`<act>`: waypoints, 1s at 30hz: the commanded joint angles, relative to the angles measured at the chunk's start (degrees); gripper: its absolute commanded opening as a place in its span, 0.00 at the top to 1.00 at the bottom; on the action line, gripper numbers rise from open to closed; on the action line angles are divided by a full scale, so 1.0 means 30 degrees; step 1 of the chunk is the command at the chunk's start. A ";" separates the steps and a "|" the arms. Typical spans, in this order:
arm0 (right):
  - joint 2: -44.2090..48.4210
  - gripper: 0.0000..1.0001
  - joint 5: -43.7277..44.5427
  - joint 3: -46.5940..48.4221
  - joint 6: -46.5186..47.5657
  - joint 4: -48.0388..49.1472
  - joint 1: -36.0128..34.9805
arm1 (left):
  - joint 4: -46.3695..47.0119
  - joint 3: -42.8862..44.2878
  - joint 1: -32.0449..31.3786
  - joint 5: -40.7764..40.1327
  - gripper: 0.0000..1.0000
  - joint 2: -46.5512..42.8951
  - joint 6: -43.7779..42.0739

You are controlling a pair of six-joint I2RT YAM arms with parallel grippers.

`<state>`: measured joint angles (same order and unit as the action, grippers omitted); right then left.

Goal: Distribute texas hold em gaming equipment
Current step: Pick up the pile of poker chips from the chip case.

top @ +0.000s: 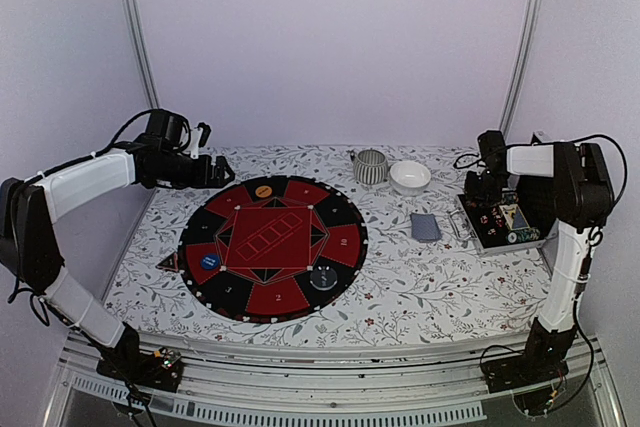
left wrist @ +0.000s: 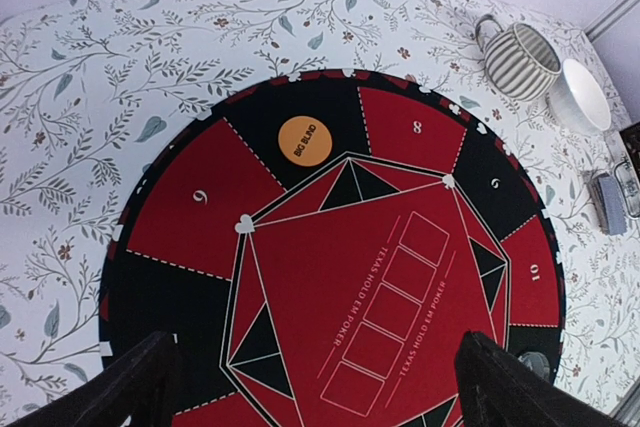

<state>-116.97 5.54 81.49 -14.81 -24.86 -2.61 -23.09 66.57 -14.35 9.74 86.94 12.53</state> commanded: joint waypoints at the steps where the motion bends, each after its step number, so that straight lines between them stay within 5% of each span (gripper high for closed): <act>1: -0.1146 0.66 0.0281 0.1166 0.0841 -0.0617 -0.0035 | 0.0256 -0.0274 -0.0129 -0.0047 0.02 -0.0074 -0.0252; 16: -0.1871 0.72 0.0694 0.1223 0.1723 -0.1738 -0.0297 | 0.0256 -0.0260 -0.0114 -0.0052 0.02 -0.0092 -0.0282; 22: -0.1588 0.84 0.1290 0.1098 0.1648 -0.2228 -0.0336 | 0.0256 -0.0274 -0.0118 -0.0053 0.02 -0.0107 -0.0311; 30: -0.1430 0.76 0.1458 0.1018 0.1831 -0.2750 -0.0567 | 0.0256 -0.0282 -0.0134 -0.0040 0.02 -0.0092 -0.0283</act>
<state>-119.74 7.88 85.43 -10.22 -29.67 -3.88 -23.09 66.57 -14.37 9.65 86.94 12.21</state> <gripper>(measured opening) 0.251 0.981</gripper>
